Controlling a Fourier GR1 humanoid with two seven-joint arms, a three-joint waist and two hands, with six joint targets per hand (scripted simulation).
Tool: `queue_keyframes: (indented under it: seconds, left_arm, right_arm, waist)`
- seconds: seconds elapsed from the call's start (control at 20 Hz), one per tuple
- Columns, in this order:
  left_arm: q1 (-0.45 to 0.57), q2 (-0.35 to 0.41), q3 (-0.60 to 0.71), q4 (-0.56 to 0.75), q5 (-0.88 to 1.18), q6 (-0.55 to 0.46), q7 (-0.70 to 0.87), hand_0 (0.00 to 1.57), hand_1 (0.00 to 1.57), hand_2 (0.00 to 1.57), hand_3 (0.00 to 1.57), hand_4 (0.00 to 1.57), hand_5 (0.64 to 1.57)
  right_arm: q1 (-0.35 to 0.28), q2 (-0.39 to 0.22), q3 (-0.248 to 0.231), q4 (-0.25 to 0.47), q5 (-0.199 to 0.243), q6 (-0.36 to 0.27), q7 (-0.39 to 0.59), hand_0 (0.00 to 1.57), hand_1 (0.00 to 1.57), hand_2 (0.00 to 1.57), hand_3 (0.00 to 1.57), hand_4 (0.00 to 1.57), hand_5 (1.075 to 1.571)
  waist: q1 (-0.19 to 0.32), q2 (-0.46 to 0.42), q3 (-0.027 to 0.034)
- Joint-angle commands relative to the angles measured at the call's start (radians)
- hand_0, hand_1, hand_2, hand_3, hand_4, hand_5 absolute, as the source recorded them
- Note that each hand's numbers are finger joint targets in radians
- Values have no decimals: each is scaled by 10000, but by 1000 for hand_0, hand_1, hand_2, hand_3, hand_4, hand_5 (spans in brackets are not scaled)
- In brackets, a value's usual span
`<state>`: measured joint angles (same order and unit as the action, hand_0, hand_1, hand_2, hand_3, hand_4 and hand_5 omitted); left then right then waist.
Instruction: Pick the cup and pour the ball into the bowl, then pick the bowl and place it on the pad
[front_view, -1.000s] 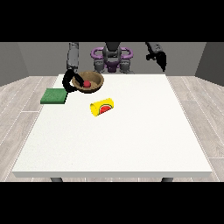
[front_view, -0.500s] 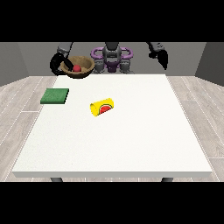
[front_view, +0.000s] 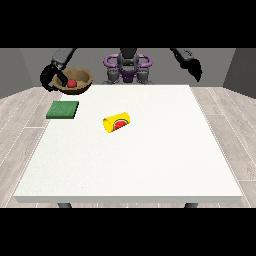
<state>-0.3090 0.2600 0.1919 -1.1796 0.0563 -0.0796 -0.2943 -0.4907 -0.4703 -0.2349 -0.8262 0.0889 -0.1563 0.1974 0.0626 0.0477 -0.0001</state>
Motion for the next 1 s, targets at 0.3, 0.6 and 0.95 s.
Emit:
queue_keyframes:
  seconds: [0.3, 0.6, 0.95]
  left_arm:
    - [-851, 3380, 3063, 1226, 2242, -2384, -938, 0, 0, 0, 0, 1281, 1571]
    - [-441, 4291, 3452, 2130, 2578, -3598, -1101, 0, 0, 0, 0, 1193, 1557]
    - [-826, 4435, 3607, 2434, 2559, -3466, -1703, 0, 0, 0, 0, 1175, 1551]
  right_arm:
    - [12, -704, -1106, 288, -500, -159, -2084, 1571, 1571, 1571, 0, 801, 1568]
    - [-166, -854, -1351, 837, -726, 38, -2001, 1571, 1571, 1571, 0, 747, 1566]
    - [-951, -1534, -1776, 1625, -794, -319, -1542, 850, 850, 880, 1102, 0, 1513]
  waist:
    - [404, 1988, 1]
    - [441, 1716, 0]
    - [578, 2608, -1]
